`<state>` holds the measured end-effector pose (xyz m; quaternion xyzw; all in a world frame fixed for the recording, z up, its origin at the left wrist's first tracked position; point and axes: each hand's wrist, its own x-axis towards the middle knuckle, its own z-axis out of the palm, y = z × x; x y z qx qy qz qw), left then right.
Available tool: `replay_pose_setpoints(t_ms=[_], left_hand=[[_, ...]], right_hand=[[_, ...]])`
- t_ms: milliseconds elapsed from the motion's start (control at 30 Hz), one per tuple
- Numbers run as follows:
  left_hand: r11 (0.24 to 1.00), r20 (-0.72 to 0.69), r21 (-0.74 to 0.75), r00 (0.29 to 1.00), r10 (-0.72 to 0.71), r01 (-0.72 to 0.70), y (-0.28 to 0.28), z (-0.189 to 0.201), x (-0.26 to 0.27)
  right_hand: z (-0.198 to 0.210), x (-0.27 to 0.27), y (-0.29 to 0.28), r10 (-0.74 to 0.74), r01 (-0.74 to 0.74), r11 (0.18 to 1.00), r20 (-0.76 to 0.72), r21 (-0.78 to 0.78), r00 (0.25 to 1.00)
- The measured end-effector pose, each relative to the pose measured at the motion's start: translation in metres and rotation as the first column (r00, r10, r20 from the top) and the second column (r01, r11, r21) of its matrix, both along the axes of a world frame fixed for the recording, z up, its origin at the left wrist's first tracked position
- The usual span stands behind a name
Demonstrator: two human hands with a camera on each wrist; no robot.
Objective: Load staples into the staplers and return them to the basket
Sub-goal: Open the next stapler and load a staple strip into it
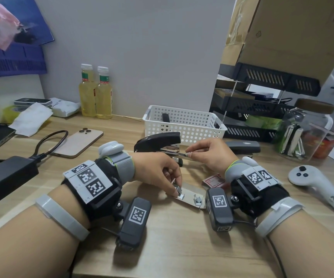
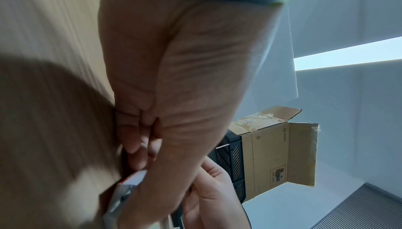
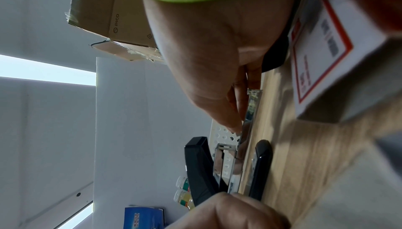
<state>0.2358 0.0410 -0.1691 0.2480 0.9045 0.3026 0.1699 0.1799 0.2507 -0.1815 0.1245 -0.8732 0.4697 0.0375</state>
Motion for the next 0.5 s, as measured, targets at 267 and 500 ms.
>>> replay_pose_setpoints(t_ms=[267,500], left_hand=[[1.000,-0.008,-0.008,1.000,-0.008,0.008,0.0005,0.0002,-0.0012],[1.000,-0.047,-0.001,0.999,0.022,-0.022,0.0012,0.0011,0.0003]], right_hand=[[-0.0007,-0.0004,-0.0003,-0.007,0.007,1.000,0.025,0.014,1.000],[-0.0007,0.0006,0.0004,-0.025,0.024,0.999,0.029,0.037,0.999]])
